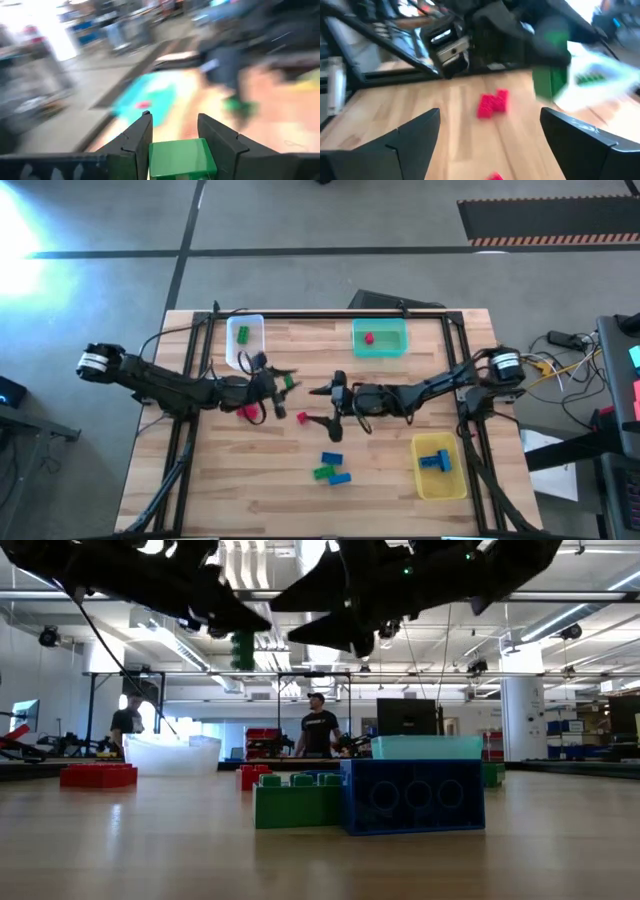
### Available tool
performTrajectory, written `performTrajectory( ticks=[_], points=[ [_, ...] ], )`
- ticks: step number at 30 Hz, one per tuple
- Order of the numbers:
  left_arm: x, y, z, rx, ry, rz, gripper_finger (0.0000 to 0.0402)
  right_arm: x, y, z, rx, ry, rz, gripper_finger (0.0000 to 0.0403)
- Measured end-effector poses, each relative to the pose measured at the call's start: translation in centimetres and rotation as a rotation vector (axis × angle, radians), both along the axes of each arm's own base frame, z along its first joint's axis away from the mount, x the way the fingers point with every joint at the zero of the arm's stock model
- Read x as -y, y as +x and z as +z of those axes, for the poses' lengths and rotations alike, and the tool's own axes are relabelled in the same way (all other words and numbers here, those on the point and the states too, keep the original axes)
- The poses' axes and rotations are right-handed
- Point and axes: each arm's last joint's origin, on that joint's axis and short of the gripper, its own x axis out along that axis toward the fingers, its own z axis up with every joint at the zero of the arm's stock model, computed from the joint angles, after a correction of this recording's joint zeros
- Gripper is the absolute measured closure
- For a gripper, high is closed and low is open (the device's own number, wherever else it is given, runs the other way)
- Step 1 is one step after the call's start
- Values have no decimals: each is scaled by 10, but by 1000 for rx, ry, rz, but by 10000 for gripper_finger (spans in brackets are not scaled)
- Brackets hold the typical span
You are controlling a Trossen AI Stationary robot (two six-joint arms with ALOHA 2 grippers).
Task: Sort & place blocks by color
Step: Put the green game piece into the white bin, then put the red game piece into the green bin
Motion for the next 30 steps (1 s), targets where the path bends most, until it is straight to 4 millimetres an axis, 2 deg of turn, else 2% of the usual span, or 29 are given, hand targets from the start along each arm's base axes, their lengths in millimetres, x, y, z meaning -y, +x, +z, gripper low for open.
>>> performTrajectory(
  ticks=[6, 9, 15, 18, 20, 25, 30],
  points=[
    [-41, -20, -7, -137, 116, 630, 279, 4, -18, 16, -103, 92, -107, 77],
    [-65, -27, -12, -196, 133, 789, 279, 3, -22, 19, -121, 113, -116, 78],
    [-110, -36, -24, -198, 9, 863, 279, 1, -21, 16, -133, 137, -124, 78],
    [-123, -39, -29, -205, -26, 888, 279, 0, -20, 11, -147, 160, -133, 78],
    [-128, -40, -33, -221, -34, 898, 264, 0, -20, 8, -158, 165, -136, 78],
    [-133, -39, -39, -253, -35, 902, 182, 0, -19, 6, -162, 165, -137, 78],
    [-132, -39, -40, -260, -35, 900, 160, 0, -19, 7, -160, 171, -139, 78]
  ],
)
